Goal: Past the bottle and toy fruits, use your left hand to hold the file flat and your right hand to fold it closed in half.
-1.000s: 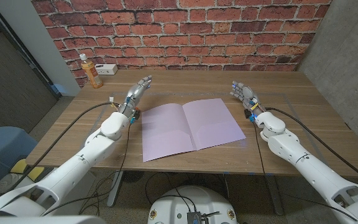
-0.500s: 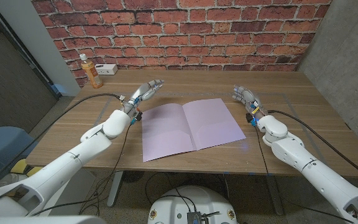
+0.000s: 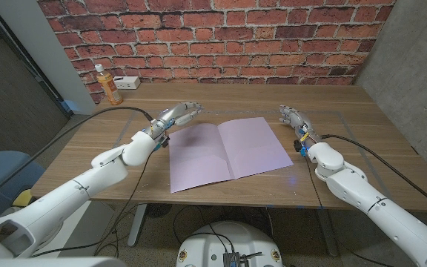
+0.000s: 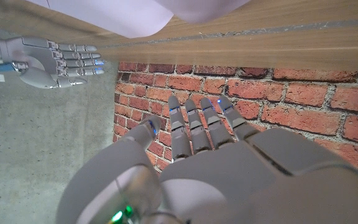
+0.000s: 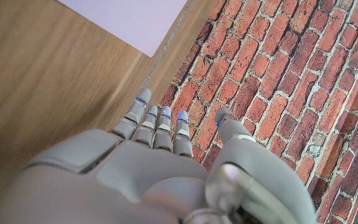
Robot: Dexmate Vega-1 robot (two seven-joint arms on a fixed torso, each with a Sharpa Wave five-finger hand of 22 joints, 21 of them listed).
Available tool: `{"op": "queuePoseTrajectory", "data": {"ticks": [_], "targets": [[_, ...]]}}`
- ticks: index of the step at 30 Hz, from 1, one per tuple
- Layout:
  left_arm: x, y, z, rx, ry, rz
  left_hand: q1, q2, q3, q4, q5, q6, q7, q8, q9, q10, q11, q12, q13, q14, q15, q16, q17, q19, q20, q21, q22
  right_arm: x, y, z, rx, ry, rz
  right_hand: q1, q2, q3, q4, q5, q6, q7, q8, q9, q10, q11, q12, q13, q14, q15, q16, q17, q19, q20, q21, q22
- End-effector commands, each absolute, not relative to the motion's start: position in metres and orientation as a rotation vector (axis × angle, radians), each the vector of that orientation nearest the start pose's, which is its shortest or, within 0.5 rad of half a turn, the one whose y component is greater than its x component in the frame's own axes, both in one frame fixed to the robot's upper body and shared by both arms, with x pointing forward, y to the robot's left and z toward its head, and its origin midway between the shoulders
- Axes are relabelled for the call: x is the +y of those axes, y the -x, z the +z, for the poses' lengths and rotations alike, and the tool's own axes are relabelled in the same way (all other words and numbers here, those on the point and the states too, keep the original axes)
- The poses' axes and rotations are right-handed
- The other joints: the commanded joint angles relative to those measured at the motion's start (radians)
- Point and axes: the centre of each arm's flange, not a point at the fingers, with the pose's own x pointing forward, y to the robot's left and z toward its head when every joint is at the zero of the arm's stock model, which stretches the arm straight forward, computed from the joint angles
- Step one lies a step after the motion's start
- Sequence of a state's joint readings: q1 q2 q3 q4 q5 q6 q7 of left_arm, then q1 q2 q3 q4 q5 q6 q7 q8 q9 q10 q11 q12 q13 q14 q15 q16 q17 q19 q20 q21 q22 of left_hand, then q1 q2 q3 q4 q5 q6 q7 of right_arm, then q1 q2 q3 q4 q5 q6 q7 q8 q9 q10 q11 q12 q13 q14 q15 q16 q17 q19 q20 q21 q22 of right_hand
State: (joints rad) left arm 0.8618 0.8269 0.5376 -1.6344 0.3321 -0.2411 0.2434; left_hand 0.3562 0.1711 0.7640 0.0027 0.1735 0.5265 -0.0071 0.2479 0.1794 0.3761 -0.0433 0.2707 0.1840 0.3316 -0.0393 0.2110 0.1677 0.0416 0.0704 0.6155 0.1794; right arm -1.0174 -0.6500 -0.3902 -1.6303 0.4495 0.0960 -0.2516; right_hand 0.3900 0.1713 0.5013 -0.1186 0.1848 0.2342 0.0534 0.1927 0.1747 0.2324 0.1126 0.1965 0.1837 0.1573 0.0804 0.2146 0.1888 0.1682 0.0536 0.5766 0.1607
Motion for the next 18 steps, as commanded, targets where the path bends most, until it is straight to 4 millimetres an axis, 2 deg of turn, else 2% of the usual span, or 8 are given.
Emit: {"op": "queuePoseTrajectory", "data": {"ticks": [1, 6, 7, 8, 9, 15, 18], "targets": [[0.236, -0.570, -0.013, -0.931, -1.326, -0.104, 0.012, -0.006, 0.006, -0.023, -0.002, 0.081, -0.001, 0.005, 0.000, 0.049, -0.007, 0.005, 0.004, 0.054, -0.013, 0.003, 0.000, 0.053, 0.013, 0.018, 0.004, -0.263, -0.585, -0.068, -0.501, 0.285, 0.025, 0.011, 0.003, 0.007, -0.004, -0.001, 0.008, 0.001, 0.001, 0.005, 0.012, -0.002, 0.007, 0.006, 0.009, -0.007, 0.006, 0.003, 0.011, -0.001, -0.003, 0.003], [0.237, -0.569, -0.016, -0.927, -1.354, -0.126, 0.003, -0.004, 0.013, -0.028, -0.002, 0.129, 0.017, -0.010, -0.001, 0.120, -0.017, 0.010, 0.005, 0.129, -0.026, 0.009, 0.002, 0.129, 0.013, 0.042, 0.006, -0.260, -0.576, -0.072, -0.494, 0.318, 0.004, 0.013, 0.004, 0.008, -0.005, -0.002, 0.010, 0.002, 0.001, 0.005, 0.015, 0.000, 0.008, 0.006, 0.011, -0.007, 0.007, 0.003, 0.015, -0.003, -0.005, 0.003], [0.237, -0.568, -0.017, -0.927, -1.366, -0.128, 0.000, -0.004, 0.015, -0.029, -0.001, 0.136, 0.021, -0.013, -0.001, 0.137, -0.010, 0.011, 0.005, 0.143, -0.027, 0.009, 0.002, 0.144, 0.015, 0.047, 0.006, -0.260, -0.574, -0.072, -0.492, 0.327, 0.000, 0.014, 0.004, 0.009, -0.005, -0.002, 0.011, 0.001, 0.001, 0.005, 0.017, 0.000, 0.009, 0.006, 0.012, -0.008, 0.008, 0.004, 0.017, -0.003, -0.005, 0.003], [0.237, -0.567, -0.018, -0.926, -1.377, -0.130, 0.000, -0.005, 0.018, -0.031, -0.001, 0.139, 0.019, -0.018, -0.001, 0.150, -0.019, 0.011, 0.005, 0.153, -0.029, 0.007, 0.001, 0.158, 0.013, 0.051, 0.006, -0.259, -0.572, -0.073, -0.489, 0.329, -0.004, 0.015, 0.004, 0.009, -0.005, -0.002, 0.012, 0.002, 0.002, 0.005, 0.019, -0.001, 0.009, 0.006, 0.018, -0.007, 0.010, 0.004, 0.020, -0.004, -0.006, 0.003], [0.237, -0.566, -0.018, -0.927, -1.384, -0.133, -0.002, -0.004, 0.020, -0.031, -0.001, 0.143, 0.017, -0.020, 0.000, 0.155, -0.014, 0.009, 0.005, 0.163, -0.030, 0.007, 0.001, 0.170, 0.016, 0.055, 0.006, -0.259, -0.571, -0.073, -0.487, 0.337, -0.007, 0.016, 0.004, 0.009, -0.005, -0.002, 0.013, 0.002, 0.002, 0.005, 0.022, -0.001, 0.010, 0.006, 0.020, -0.007, 0.011, 0.004, 0.022, -0.004, -0.006, 0.003], [0.237, -0.561, -0.022, -0.915, -1.429, -0.145, -0.005, -0.005, 0.024, -0.032, -0.001, 0.149, 0.020, -0.025, 0.000, 0.167, -0.017, 0.007, 0.005, 0.178, -0.032, 0.006, 0.001, 0.182, 0.016, 0.059, 0.006, -0.257, -0.564, -0.077, -0.467, 0.367, -0.018, 0.018, 0.005, 0.010, -0.005, -0.003, 0.019, 0.004, 0.003, 0.005, 0.029, -0.001, 0.011, 0.006, 0.027, -0.008, 0.014, 0.006, 0.032, -0.004, -0.007, 0.003], [0.237, -0.559, -0.025, -0.912, -1.446, -0.146, -0.007, -0.005, 0.028, -0.034, -0.001, 0.156, 0.025, -0.029, 0.000, 0.177, -0.018, 0.004, 0.005, 0.194, -0.030, 0.004, 0.000, 0.209, 0.010, 0.067, 0.006, -0.255, -0.562, -0.078, -0.454, 0.390, -0.015, 0.019, 0.006, 0.010, -0.004, -0.003, 0.030, 0.004, 0.006, 0.005, 0.036, -0.002, 0.013, 0.006, 0.031, -0.007, 0.016, 0.007, 0.042, -0.003, -0.008, 0.004]]}}
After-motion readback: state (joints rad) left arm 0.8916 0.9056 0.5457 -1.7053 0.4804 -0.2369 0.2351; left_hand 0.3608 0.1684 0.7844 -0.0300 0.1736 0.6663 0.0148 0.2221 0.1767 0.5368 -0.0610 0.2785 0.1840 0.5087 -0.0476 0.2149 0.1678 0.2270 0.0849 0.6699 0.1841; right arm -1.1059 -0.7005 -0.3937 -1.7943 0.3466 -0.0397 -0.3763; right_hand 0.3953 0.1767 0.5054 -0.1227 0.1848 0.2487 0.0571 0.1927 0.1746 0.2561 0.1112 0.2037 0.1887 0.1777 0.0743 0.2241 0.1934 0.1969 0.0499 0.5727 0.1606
